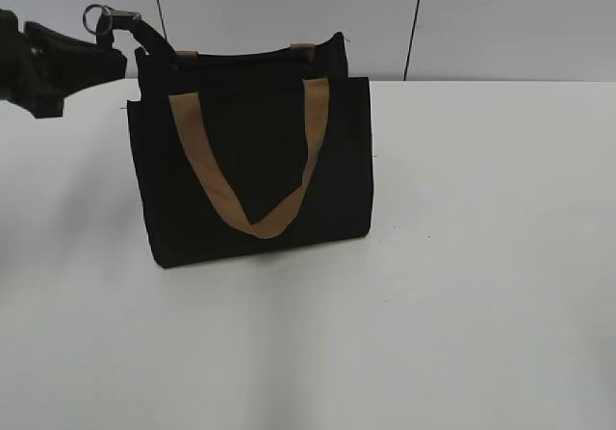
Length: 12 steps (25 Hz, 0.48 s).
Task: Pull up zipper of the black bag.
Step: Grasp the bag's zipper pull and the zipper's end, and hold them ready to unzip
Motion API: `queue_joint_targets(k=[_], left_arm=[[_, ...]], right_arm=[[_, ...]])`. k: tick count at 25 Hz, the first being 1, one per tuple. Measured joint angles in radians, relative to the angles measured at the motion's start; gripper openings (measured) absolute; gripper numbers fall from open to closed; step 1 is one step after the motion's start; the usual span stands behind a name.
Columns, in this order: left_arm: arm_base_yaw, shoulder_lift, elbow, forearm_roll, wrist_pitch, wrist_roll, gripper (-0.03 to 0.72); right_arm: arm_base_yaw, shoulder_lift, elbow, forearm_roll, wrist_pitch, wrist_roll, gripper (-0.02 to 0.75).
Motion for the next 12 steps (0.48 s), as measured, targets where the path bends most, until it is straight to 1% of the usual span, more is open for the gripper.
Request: queue_joint_targets(k=[5,12], left_arm=[[0.0,-0.159,0.001,0.064,0.06,-0.015,0.025],[0.0,-0.215,0.001,0.101,0.071,-0.049,0.025]], right_arm=[[0.0,0.0,0.0,0.0,0.0,-0.001,0.465],[0.0,0.0,0.0,0.0,0.0,-0.001,0.465]])
